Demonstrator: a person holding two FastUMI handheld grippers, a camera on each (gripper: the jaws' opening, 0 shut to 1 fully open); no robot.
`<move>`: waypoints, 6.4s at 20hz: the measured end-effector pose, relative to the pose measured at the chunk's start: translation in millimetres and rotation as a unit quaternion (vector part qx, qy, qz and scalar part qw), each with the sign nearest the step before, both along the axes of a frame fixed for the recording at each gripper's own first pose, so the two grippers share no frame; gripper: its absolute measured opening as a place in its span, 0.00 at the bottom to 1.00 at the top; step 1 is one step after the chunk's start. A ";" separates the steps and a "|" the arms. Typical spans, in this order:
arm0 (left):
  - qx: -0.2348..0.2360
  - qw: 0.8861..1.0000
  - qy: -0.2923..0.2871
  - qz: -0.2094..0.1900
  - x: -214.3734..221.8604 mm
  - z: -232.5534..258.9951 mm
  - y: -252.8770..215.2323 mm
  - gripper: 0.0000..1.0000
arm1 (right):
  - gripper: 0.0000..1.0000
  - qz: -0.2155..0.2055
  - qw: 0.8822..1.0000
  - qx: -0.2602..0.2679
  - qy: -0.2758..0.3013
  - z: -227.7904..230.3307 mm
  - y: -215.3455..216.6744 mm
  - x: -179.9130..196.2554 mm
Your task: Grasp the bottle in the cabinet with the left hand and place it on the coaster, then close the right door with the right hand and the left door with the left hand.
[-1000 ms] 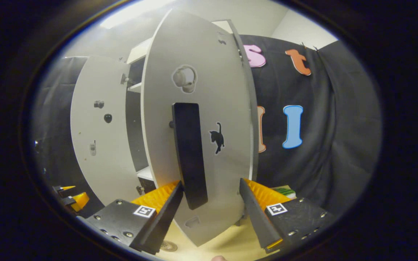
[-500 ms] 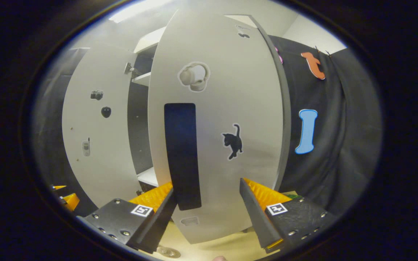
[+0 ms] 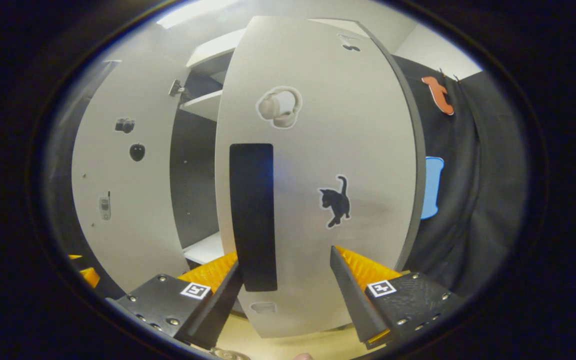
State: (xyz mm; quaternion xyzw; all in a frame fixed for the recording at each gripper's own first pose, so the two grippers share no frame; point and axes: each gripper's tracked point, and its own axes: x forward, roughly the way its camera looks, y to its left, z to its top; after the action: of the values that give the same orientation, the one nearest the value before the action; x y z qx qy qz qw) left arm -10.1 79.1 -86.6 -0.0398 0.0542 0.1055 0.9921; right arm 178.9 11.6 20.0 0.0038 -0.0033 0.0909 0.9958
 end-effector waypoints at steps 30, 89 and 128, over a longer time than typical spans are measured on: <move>-0.013 0.999 0.003 -0.046 17.8 36.9 41.4 0.90 | 0.97 -0.094 0.995 -0.011 -0.023 -2.7 24.4 43.9; -0.009 0.973 -0.050 -0.225 142.5 104.8 -141.6 0.99 | 0.99 -0.160 0.987 0.001 0.030 -32.2 -142.4 -74.8; 0.008 0.984 -0.058 -0.169 196.5 110.7 -189.7 0.99 | 0.98 -0.117 0.993 0.012 0.016 -6.5 -101.4 -112.6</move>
State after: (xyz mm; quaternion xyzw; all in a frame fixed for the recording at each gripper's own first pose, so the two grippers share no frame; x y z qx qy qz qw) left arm 186.5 -110.6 24.1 -0.0280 0.0017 -0.0663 0.9974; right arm 66.3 -89.8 13.5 0.0166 0.0114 -0.0261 0.9995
